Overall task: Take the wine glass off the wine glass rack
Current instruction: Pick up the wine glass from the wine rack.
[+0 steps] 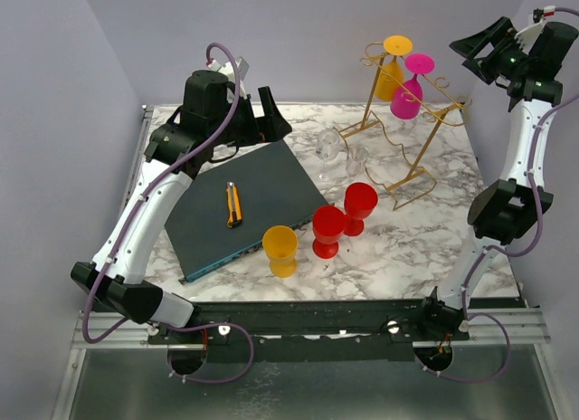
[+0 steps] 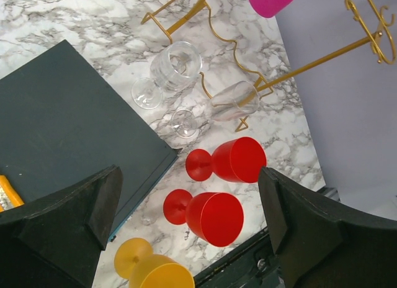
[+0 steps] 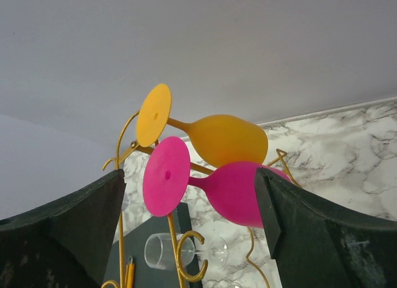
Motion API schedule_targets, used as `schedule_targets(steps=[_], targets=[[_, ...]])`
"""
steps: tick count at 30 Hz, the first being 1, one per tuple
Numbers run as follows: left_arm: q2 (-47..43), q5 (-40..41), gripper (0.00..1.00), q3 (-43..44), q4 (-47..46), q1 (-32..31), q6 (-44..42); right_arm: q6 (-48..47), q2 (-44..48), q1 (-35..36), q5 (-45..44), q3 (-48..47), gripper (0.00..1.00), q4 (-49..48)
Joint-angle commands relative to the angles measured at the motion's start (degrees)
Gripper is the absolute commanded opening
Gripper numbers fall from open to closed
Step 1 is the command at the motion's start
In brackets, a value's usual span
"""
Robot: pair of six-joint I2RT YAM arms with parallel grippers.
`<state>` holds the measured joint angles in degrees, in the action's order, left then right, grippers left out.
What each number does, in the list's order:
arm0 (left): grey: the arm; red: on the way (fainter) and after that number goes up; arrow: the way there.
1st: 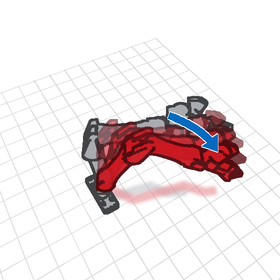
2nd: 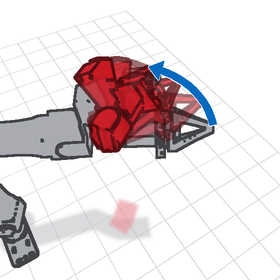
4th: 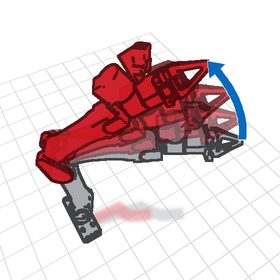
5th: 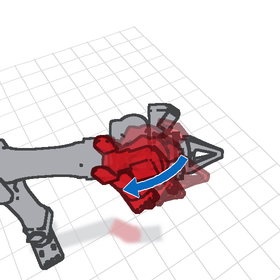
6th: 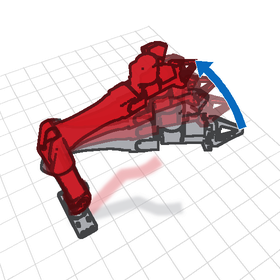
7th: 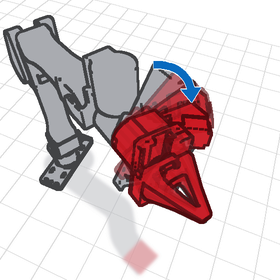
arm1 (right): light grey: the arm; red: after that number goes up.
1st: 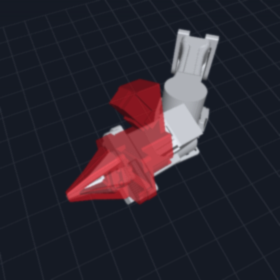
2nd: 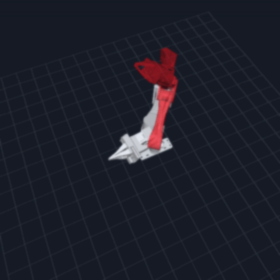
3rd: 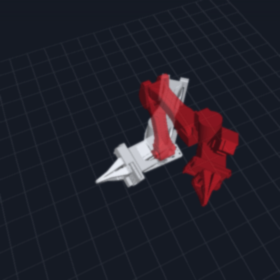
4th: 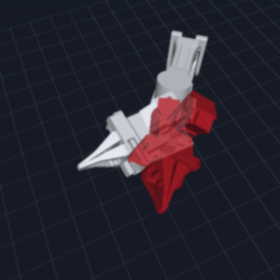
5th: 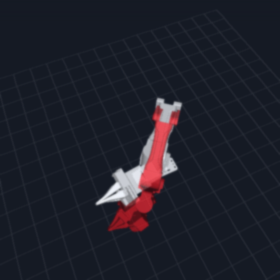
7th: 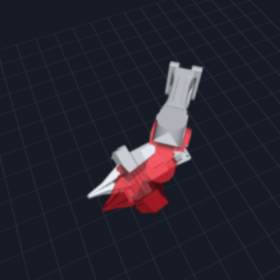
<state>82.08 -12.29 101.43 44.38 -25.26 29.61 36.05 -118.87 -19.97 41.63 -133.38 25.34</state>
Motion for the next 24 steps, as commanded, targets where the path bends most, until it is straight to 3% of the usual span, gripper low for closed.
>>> schedule_targets(steps=[1,6,15,24], targets=[[-0.9,-4.4,0.99,-0.1,-1.0,-0.2,0.7,-1.2,-3.4,-0.2,8.9,-3.0,0.89,-3.0],[-0.5,-4.8,0.99,1.3,-0.6,-0.2,0.4,1.5,-7.2,-0.3,13.6,-3.2,0.80,-7.0],[0.5,-4.9,0.99,1.8,-0.4,-0.3,0.5,9.5,-10.7,0.0,20.6,-3.6,0.72,-15.5],[0.8,-4.7,0.99,2.1,-0.5,-0.8,0.7,9.6,-11.9,2.0,21.3,-3.8,0.60,-15.2]])
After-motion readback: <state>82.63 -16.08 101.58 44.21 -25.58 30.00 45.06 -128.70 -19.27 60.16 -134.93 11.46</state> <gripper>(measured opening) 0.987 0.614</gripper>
